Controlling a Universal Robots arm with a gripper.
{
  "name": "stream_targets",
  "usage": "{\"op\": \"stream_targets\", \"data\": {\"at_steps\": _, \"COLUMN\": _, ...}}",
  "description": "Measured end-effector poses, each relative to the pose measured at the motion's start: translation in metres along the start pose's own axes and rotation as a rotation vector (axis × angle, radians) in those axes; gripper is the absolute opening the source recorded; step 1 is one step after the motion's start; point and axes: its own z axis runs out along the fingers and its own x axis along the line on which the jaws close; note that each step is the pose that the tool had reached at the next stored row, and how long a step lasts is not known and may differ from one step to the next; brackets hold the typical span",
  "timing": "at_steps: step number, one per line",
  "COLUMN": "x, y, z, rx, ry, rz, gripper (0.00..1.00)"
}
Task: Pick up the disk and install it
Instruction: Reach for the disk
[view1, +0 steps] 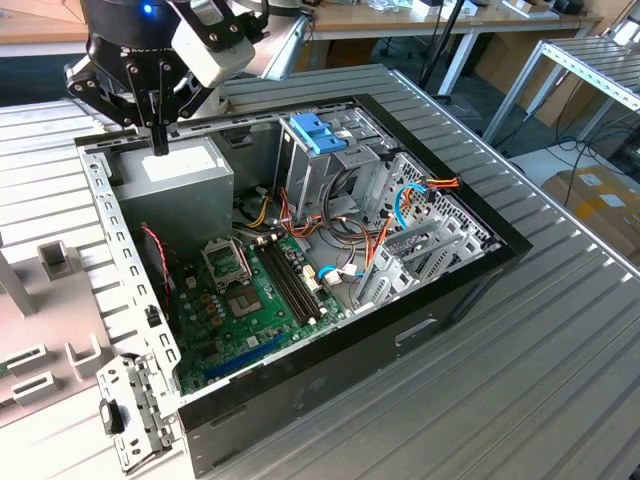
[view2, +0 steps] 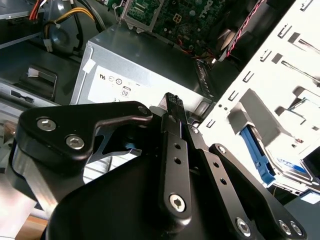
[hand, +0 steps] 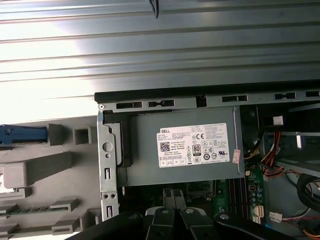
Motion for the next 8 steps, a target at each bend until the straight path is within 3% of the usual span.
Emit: {"op": "stream_targets", "data": {"at_steps": 8, "x": 0.0058, "y": -0.0004, "z": -0.0002, "rx": 0.0, "ry": 0.0, "rz": 0.0, "gripper": 0.11}}
